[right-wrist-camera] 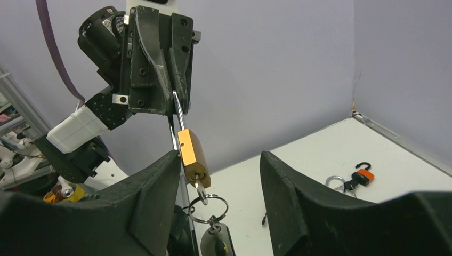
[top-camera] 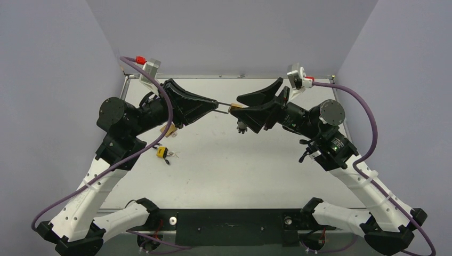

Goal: Lock with the key
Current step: Lock the lock.

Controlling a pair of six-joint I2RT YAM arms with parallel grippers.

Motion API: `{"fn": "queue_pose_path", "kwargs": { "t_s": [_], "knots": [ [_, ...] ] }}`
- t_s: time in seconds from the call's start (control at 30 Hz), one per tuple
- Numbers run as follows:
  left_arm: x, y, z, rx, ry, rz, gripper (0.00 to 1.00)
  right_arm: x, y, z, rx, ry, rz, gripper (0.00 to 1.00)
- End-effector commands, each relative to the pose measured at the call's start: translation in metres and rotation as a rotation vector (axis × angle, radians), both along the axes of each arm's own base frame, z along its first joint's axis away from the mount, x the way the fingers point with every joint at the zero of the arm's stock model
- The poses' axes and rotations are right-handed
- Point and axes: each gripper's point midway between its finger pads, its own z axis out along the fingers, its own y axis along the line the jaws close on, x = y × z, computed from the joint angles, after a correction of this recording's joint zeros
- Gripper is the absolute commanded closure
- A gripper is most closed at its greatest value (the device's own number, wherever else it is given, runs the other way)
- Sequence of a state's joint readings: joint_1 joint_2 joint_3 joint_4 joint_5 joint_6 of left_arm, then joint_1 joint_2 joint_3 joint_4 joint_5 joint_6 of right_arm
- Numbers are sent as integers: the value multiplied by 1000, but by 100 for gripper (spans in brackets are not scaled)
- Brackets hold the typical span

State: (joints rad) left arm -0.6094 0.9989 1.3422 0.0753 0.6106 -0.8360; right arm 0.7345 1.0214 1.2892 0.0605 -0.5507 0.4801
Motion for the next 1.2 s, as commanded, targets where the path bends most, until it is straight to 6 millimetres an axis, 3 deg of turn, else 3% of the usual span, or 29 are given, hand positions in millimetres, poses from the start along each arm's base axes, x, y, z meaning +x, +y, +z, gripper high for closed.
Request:
{"fn": "queue_pose_path", "kwargs": {
  "t_s": [0.0,0.37,1.17],
  "knots": [
    [-18,9,36,-82,-87,-22,100,-24,-5,28,59,-90,79,50],
    [-16,8,35,-84,-79,-22,100,-38,-7,32,112,-68,139,70],
    [-15,6,34,-89,-71,-37,100,-27,1,16,61,-37,125,68]
  ]
}}
